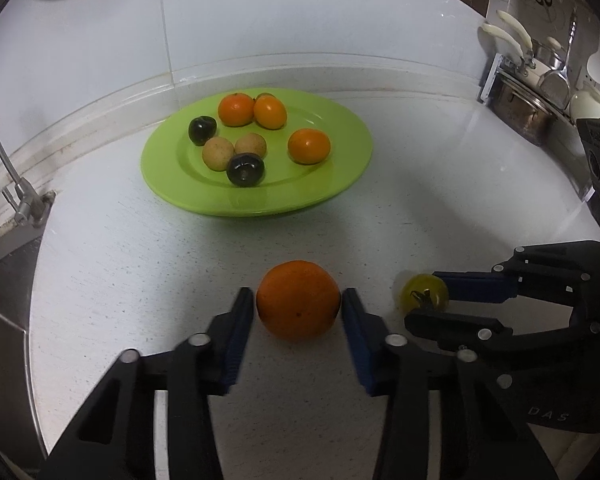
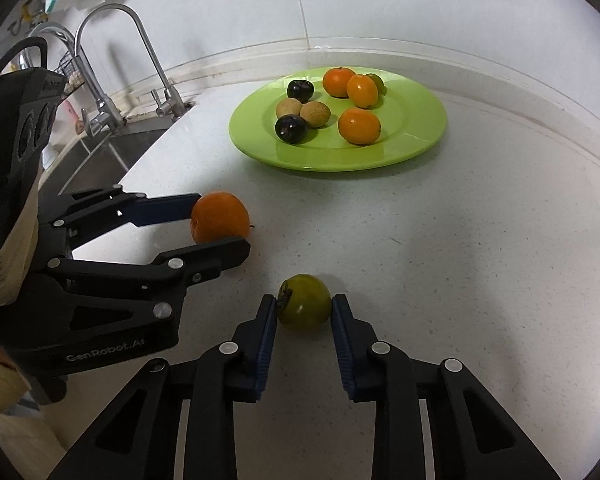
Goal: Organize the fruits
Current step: 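Grasp the large orange with the left tool while the right tool grasps a green tomato, then carry the large orange and green tomato onto the green plate and open both tools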
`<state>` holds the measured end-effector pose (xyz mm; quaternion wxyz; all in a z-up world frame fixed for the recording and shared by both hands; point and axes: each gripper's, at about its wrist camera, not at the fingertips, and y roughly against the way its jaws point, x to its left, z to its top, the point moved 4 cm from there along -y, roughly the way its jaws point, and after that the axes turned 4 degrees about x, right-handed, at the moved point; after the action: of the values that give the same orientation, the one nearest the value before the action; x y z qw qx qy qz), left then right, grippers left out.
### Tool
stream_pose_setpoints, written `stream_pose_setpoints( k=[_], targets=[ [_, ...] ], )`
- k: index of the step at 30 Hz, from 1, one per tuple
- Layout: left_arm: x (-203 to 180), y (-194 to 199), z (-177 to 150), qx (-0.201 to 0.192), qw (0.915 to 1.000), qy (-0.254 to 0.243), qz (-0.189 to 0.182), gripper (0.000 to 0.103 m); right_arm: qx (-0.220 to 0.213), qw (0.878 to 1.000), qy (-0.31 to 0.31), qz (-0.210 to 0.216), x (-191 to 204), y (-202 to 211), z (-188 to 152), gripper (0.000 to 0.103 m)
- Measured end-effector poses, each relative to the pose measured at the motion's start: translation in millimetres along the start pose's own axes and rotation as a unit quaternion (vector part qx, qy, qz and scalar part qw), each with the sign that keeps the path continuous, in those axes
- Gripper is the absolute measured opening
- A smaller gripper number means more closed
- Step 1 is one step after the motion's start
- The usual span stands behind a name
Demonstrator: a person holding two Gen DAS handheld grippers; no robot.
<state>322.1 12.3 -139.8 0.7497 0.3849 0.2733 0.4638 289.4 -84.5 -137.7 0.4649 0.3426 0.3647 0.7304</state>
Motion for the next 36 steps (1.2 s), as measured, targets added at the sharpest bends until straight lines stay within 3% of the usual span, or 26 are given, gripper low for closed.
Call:
stream_pose_setpoints(
  k=[14,36],
  targets=[
    [-2.5,23.9,0.8,-0.022,0.9997,0.012,0.008,0.041,-0.023,1.0,-0.005,-0.004,-3.8,13.3,5.0,0.029],
    [-3.0,83.0,40.4,-0.117,0.9918,0.001,0.051,0.041,-0.135,0.99,0.014,-0.035,-4.6,72.0,49.1,0.029]
  ],
)
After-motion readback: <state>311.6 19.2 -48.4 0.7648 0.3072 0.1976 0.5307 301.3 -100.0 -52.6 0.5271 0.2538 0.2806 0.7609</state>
